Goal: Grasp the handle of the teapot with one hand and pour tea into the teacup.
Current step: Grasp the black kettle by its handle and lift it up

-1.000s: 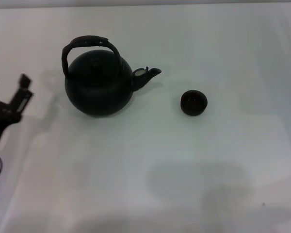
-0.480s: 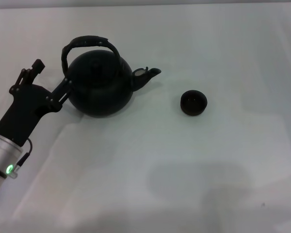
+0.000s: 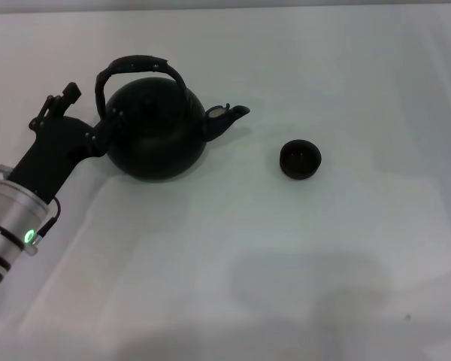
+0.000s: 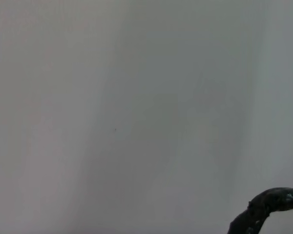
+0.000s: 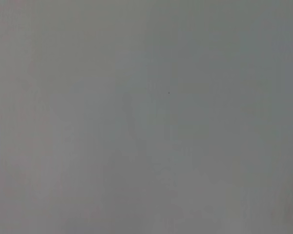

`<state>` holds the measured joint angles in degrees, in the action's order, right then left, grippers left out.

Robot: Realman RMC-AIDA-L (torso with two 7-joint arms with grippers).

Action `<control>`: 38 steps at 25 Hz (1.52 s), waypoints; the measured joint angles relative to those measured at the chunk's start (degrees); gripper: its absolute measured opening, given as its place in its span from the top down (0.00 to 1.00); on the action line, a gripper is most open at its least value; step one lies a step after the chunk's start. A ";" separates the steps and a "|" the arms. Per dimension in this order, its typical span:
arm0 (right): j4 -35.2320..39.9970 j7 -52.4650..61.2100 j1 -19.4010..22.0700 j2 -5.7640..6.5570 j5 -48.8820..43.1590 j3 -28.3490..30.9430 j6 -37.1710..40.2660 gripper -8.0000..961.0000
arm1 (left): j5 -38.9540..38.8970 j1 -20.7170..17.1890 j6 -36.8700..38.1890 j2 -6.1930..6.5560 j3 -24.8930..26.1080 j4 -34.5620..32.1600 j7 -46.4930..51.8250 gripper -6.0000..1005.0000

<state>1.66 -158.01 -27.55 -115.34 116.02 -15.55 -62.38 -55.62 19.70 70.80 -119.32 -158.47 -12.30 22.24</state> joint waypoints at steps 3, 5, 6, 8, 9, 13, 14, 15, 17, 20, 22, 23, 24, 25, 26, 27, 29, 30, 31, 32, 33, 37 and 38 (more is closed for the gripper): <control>0.00 0.07 0.00 -0.04 0.01 0.00 0.00 0.13 | -0.38 0.78 -1.09 0.04 0.00 0.00 -0.01 0.21; 0.00 0.12 0.01 -0.05 0.08 0.00 -0.01 0.13 | -0.68 1.21 -1.66 0.07 0.00 0.00 -0.03 0.22; 0.00 0.14 0.02 -0.05 0.11 0.00 -0.01 0.13 | -0.98 1.42 -1.98 0.09 0.00 0.03 -0.09 0.22; 0.00 0.18 0.03 -0.06 0.15 0.01 -0.01 0.13 | -1.75 1.81 -2.58 0.08 0.00 0.08 -0.31 0.22; 0.00 0.19 0.03 -0.06 0.16 0.03 -0.02 0.13 | -1.80 1.87 -2.74 0.06 -0.03 0.09 -0.40 0.22; 0.00 0.24 -0.07 -0.06 0.17 0.06 -0.02 0.13 | -2.00 1.89 -2.85 0.05 -0.04 0.27 -0.48 0.27; 0.00 0.31 -0.10 -0.06 0.18 0.07 -0.02 0.13 | -2.08 1.92 -2.85 0.04 -0.03 0.38 -0.49 0.29; 0.01 0.52 -0.11 -0.06 0.18 0.08 -0.02 0.13 | -2.12 1.93 -2.85 0.04 -0.03 0.46 -0.49 0.31; 0.01 1.19 -0.12 -0.04 0.18 0.08 -0.02 0.13 | -2.13 2.07 -2.87 0.04 -0.01 0.58 -0.50 0.35; 0.01 1.63 -0.13 0.01 0.18 0.09 0.00 0.13 | -2.13 2.28 -2.86 0.05 0.00 0.62 -0.52 0.42; 0.00 1.64 -0.14 0.02 0.18 0.09 0.02 0.13 | -2.13 2.48 -2.81 0.05 0.01 0.62 -0.53 0.46; 0.01 1.65 -0.14 0.02 0.18 0.09 0.03 0.13 | -2.12 2.56 -2.78 0.05 0.00 0.62 -0.53 0.50; 0.01 1.65 -0.14 0.02 0.18 0.09 0.04 0.13 | -2.09 2.65 -2.72 0.06 0.01 0.62 -0.53 0.53; 0.01 1.65 -0.14 0.03 0.17 0.09 0.05 0.13 | -2.05 2.72 -2.68 0.08 0.00 0.62 -0.54 0.57; 0.01 1.66 -0.17 0.03 0.18 0.09 0.07 0.13 | -1.97 2.83 -2.63 0.11 0.00 0.62 -0.55 0.60; 0.01 1.67 -0.19 0.03 0.18 0.09 0.12 0.13 | -1.94 2.96 -2.54 0.13 0.00 0.62 -0.55 0.64; 0.01 1.67 -0.22 0.03 0.17 0.09 0.25 0.13 | -1.90 3.25 -2.39 0.19 0.00 0.62 -0.55 0.77; 0.01 1.68 -0.22 0.03 0.17 0.09 0.38 0.13 | -1.88 3.41 -2.35 0.23 0.00 0.62 -0.55 0.87; 0.01 1.68 -0.22 0.03 0.17 0.09 0.50 0.13 | -1.85 3.68 -2.26 0.28 0.00 0.62 -0.55 0.87; 0.00 1.69 -0.22 0.03 0.17 0.09 0.63 0.13 | -1.80 3.82 -2.22 0.29 0.00 0.61 -0.55 0.87; 0.01 1.70 -0.22 0.03 0.17 0.09 0.69 0.13 | -1.76 4.01 -2.16 0.32 0.00 0.61 -0.55 0.87; 0.01 1.71 -0.22 0.03 0.17 0.09 0.77 0.13 | -1.73 5.01 -0.43 0.32 0.02 1.30 -0.55 0.87; 0.01 1.72 -0.22 0.03 0.17 0.09 0.78 0.13 | -1.71 5.47 0.65 0.32 0.00 1.95 -0.50 0.87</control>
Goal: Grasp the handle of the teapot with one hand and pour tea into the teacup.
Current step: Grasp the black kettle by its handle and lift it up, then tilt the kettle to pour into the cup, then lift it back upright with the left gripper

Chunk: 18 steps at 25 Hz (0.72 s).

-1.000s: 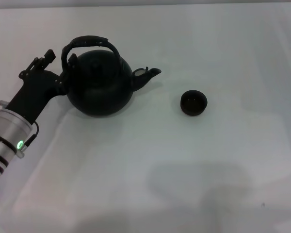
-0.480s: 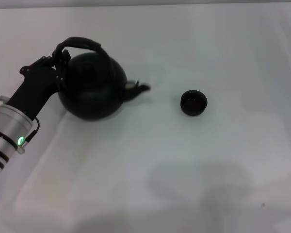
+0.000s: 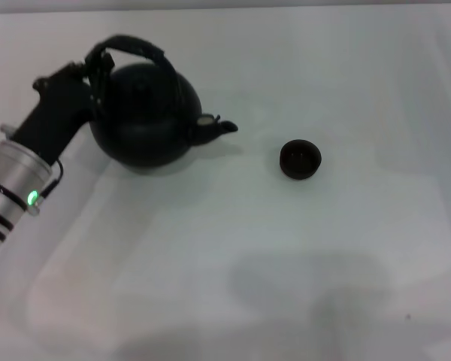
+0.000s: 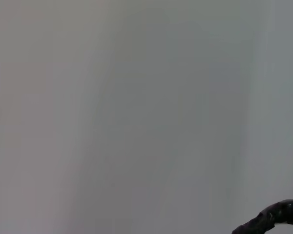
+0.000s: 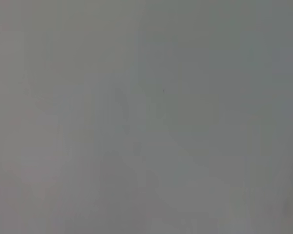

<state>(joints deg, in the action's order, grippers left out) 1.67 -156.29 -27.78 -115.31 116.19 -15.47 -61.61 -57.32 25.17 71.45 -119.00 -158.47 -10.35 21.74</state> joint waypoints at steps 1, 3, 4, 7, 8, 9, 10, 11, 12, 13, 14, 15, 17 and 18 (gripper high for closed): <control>0.00 0.01 0.00 0.00 0.00 0.00 0.00 0.13 | 0.01 0.57 1.01 0.06 0.00 0.63 0.08 0.87; 0.00 0.01 0.00 0.00 0.00 0.00 0.00 0.13 | 0.14 2.04 3.07 0.32 -0.20 2.08 0.55 0.87; 0.00 0.02 0.00 0.00 0.00 0.00 0.00 0.13 | 0.33 3.20 4.06 0.48 -0.38 3.26 1.15 0.87; 0.00 0.02 -0.05 0.00 0.00 0.00 0.00 0.13 | 1.27 5.86 5.22 0.62 -0.60 6.34 2.87 0.87; 0.00 0.02 -0.07 -0.01 0.00 0.00 0.00 0.13 | 1.78 6.77 5.31 0.62 -0.61 7.30 3.14 0.87; 0.00 0.02 -0.09 -0.02 0.00 0.00 0.01 0.13 | 2.37 7.84 5.34 0.61 -0.61 8.29 3.24 0.87; 0.00 0.02 -0.09 -0.05 0.00 0.00 0.00 0.13 | 3.12 9.29 5.25 0.58 -0.61 9.27 3.20 0.87; 0.00 0.02 -0.09 -0.06 0.00 0.00 0.01 0.13 | 3.44 9.84 5.19 0.57 -0.61 9.72 3.14 0.87; 0.00 0.02 -0.08 -0.06 0.00 0.00 0.00 0.13 | 4.27 11.11 5.02 0.53 -0.61 10.56 2.96 0.87; -0.01 0.02 -0.04 -0.07 0.00 0.00 0.00 0.13 | 5.00 12.14 4.93 0.50 -0.62 11.24 2.75 0.87; -0.03 0.02 0.01 -0.07 0.00 0.00 0.00 0.13 | 5.42 12.65 4.90 0.49 -0.61 11.55 2.49 0.87; -0.06 0.02 0.03 -0.08 0.00 0.00 0.00 0.13 | 5.88 13.23 4.87 0.46 -0.62 11.85 2.03 0.87; -0.11 0.02 0.11 -0.09 0.00 0.00 0.00 0.13 | 6.22 13.88 4.85 0.40 -0.62 12.00 0.29 0.87; -0.13 0.02 0.13 -0.09 0.00 0.00 0.00 0.13 | 6.25 14.13 4.84 0.34 -0.62 12.01 -0.87 0.87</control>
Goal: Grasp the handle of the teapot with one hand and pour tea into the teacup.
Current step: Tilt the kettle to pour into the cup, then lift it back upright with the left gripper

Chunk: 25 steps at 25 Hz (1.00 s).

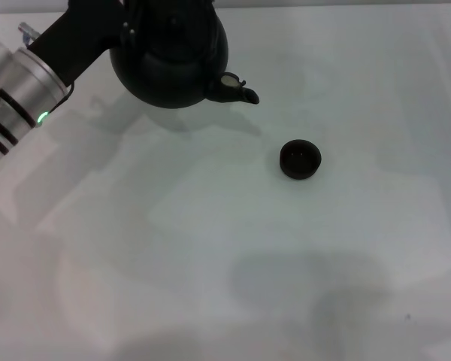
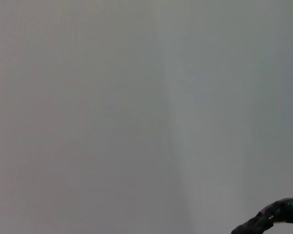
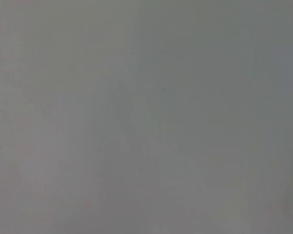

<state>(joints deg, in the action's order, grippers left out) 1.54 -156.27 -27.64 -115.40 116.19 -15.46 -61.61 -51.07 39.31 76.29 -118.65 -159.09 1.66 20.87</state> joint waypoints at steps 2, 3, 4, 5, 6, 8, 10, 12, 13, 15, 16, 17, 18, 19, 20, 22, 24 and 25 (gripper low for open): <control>-0.05 0.00 0.00 0.00 0.00 0.00 0.00 0.13 | 0.02 0.26 0.00 -0.05 -0.04 -0.02 -1.64 0.87; -0.09 0.00 -0.15 0.00 0.00 0.00 0.00 0.13 | 0.11 0.34 0.00 -0.07 -0.07 -0.06 -2.41 0.87; -0.09 0.00 -0.15 0.00 0.00 0.00 0.00 0.13 | 0.21 0.39 0.00 -0.08 -0.07 -0.12 -2.86 0.87; -0.10 0.00 -0.38 0.00 0.00 0.00 0.00 0.13 | 0.40 0.42 0.00 -0.08 -0.08 -0.24 -3.46 0.87; -0.10 0.00 -0.38 0.00 0.00 0.00 0.00 0.13 | 0.53 0.43 0.00 -0.11 -0.08 -0.34 -4.03 0.87; 0.01 0.00 -0.55 -0.03 0.00 0.00 0.01 0.13 | 0.79 0.43 -0.02 -0.33 -0.09 -0.84 -5.59 0.87; 0.08 0.00 -0.61 -0.07 0.00 0.00 0.03 0.13 | 1.04 0.18 -0.19 -0.49 -0.08 -2.03 -7.33 0.87; 0.11 0.00 -0.65 -0.08 0.00 0.00 0.04 0.13 | 1.20 -0.41 -0.66 -0.55 -0.09 -3.94 -9.60 0.87; 0.11 0.00 -0.66 -0.09 0.00 0.00 0.05 0.13 | 1.20 -0.76 -1.13 -0.55 -0.05 -5.23 -11.16 0.87; 0.13 0.00 -0.72 -0.09 0.00 0.00 0.07 0.13 | 1.21 -0.99 -2.33 -0.54 -0.04 -6.63 -12.65 0.87; 0.13 0.00 -0.80 -0.09 0.00 0.00 0.08 0.13 | 1.26 -1.04 -3.04 -0.54 -0.04 -7.23 -13.04 0.87; 0.13 0.00 -0.95 -0.09 0.00 0.00 0.08 0.13 | 1.34 -1.06 -3.85 -0.54 -0.06 -7.59 -13.24 0.87; 0.13 0.00 -1.07 -0.09 0.00 0.00 0.11 0.13 | 1.38 -1.06 -4.55 -0.53 -0.07 -7.83 -13.32 0.87; 0.13 0.00 -1.21 -0.10 0.00 0.00 0.16 0.13 | 1.37 -1.07 -5.28 -0.53 -0.06 -7.95 -13.52 0.87; 0.13 0.00 -1.74 -0.14 0.00 0.00 0.56 0.13 | 1.35 -1.07 -6.03 -0.52 0.09 -7.99 -14.07 0.87; 0.13 0.00 -2.09 -0.17 0.00 0.00 1.04 0.13 | 1.28 -1.07 -6.42 -0.52 0.18 -8.01 -14.44 0.87; 0.13 0.00 -2.76 -0.17 0.00 0.00 2.05 0.13 | 1.10 -0.84 -7.19 -0.52 0.32 -8.04 -15.08 0.87; 0.13 0.00 -3.06 -0.18 0.00 0.00 2.56 0.13 | 1.07 -0.59 -7.71 -0.53 0.34 -8.05 -15.45 0.87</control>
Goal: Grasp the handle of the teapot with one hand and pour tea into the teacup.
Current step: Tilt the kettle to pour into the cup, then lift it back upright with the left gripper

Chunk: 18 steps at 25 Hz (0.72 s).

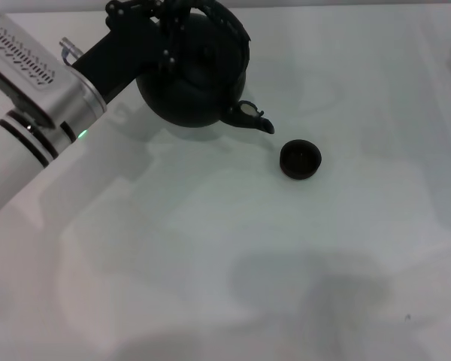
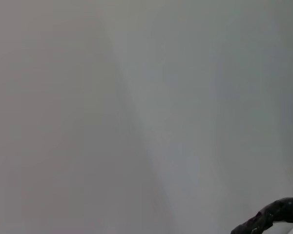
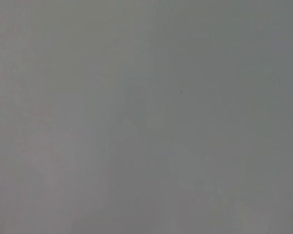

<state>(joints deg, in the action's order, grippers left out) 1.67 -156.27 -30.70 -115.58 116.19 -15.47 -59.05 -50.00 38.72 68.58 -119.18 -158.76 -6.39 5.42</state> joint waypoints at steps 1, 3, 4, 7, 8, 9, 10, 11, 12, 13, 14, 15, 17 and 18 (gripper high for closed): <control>0.00 0.00 -0.24 0.00 0.00 0.00 0.30 0.13 | -0.01 0.24 -0.46 -0.01 0.00 -0.04 -0.33 0.87; 0.00 0.00 -0.49 0.00 0.01 0.00 0.58 0.13 | -0.03 0.76 -1.45 -0.05 0.02 -0.24 -0.77 0.87; 0.00 0.00 -0.58 0.00 0.02 0.00 0.67 0.13 | -0.03 1.08 -1.97 -0.08 0.02 -0.50 -0.90 0.87; 0.00 0.00 -0.82 0.00 0.54 0.00 0.76 0.13 | -0.05 1.76 -3.32 -0.09 0.09 -1.29 -0.98 0.87; 0.00 0.00 -0.84 0.00 0.75 0.00 0.78 0.13 | -0.05 1.98 -3.70 -0.09 0.11 -1.42 -0.98 0.87; 0.00 0.00 -0.85 0.00 0.92 0.00 0.78 0.13 | 0.00 2.22 -4.07 -0.12 0.11 -1.51 -0.98 0.87; 0.00 0.00 -0.85 0.00 1.08 0.00 0.79 0.13 | 0.06 2.37 -4.20 -0.13 0.08 -1.51 -1.02 0.87; 0.00 0.00 -0.85 0.00 1.20 0.00 0.79 0.13 | 0.15 2.55 -4.32 -0.15 -0.01 -1.54 -1.21 0.87; 0.00 0.00 -0.85 0.00 1.29 0.00 0.79 0.13 | 0.15 2.55 -4.32 -0.15 -0.01 -1.54 -1.21 0.87; 0.00 0.00 -0.85 0.00 1.30 0.00 0.79 0.13 | 0.31 2.86 -4.86 -0.20 -0.24 -2.15 -2.52 0.87; 0.00 0.00 -0.84 0.00 1.31 0.00 0.79 0.13 | 0.34 2.94 -5.25 -0.21 -0.29 -2.49 -3.23 0.87; 0.00 0.00 -0.81 0.00 1.32 0.00 0.79 0.13 | 0.36 3.01 -5.88 -0.21 -0.29 -3.08 -4.32 0.87; 0.00 0.00 -0.67 0.00 1.36 0.00 0.79 0.13 | 0.40 3.17 -7.12 -0.21 -0.32 -4.23 -6.60 0.87; 0.00 0.00 -0.63 0.00 1.39 0.00 0.79 0.13 | 0.40 3.20 -7.39 -0.22 -0.32 -4.40 -7.10 0.87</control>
<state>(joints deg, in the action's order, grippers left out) 1.67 -156.27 -31.34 -115.58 117.57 -15.47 -58.25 -49.60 41.91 61.18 -119.40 -159.08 -10.79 -1.68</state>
